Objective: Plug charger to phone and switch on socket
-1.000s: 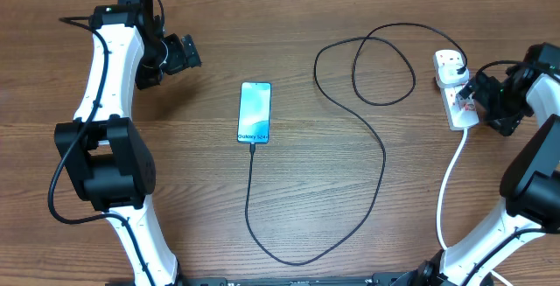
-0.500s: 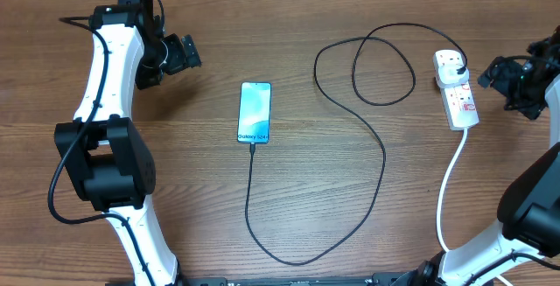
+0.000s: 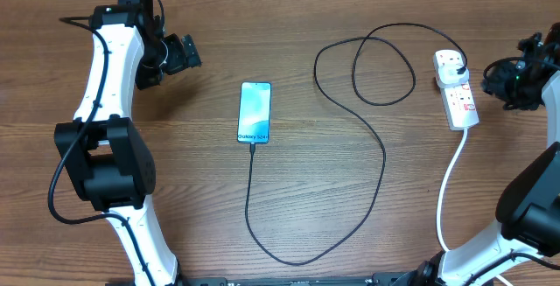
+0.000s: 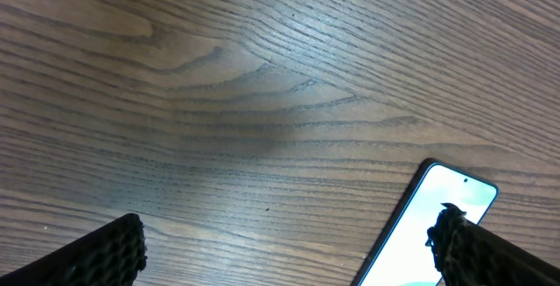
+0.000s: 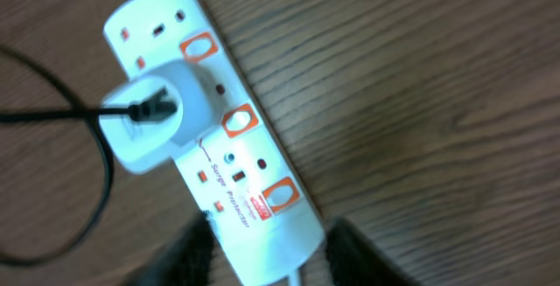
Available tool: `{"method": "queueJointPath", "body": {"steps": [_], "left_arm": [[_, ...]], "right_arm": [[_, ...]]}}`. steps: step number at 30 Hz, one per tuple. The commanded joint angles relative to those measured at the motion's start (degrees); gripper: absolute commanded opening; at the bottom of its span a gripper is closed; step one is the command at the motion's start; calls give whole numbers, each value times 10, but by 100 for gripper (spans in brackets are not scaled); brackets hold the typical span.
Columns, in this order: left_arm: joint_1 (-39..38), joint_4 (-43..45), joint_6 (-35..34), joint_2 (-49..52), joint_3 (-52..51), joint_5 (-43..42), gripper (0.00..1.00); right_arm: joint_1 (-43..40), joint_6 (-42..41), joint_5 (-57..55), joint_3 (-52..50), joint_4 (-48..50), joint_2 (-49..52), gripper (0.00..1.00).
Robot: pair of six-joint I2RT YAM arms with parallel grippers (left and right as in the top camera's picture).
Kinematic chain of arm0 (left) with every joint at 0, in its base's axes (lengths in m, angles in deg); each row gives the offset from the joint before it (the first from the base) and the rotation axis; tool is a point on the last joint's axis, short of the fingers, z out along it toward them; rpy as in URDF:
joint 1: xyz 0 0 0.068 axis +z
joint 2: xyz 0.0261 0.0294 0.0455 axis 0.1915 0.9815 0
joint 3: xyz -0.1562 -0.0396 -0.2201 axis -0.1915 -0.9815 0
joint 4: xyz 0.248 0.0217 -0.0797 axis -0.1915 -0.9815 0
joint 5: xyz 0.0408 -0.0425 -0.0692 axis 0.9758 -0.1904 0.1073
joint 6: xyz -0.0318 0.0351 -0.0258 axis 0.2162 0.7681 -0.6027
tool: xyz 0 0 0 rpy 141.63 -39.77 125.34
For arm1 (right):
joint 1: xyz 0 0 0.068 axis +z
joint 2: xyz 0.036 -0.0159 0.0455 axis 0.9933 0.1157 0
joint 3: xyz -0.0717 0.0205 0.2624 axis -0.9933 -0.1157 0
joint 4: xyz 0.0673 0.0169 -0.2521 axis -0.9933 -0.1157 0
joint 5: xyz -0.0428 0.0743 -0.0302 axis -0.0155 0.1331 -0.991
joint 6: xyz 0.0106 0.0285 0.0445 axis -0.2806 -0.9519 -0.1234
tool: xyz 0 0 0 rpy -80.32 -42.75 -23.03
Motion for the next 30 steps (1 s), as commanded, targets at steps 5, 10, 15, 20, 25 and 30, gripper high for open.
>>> {"method": "queueJointPath", "body": {"steps": [5,10,15,20,25,30], "left_arm": [[0,0,0,-4,4,-4,100],[0,0,0,-4,5,-4,100],[0,0,1,-4,4,-4,100],[0,0,0,-4,4,-4,100],[0,0,0,-4,4,-4,100],[0,0,0,-4,5,-5,100]], "right_arm": [[0,20,0,8,3,-5,4],[-1,20,-2,8,3,-5,4],[-1,20,-2,7,3,-5,4],[0,20,0,7,3,-5,4],[0,20,40,7,3,-5,4],[0,48,46,4,2,-5,4]]}}
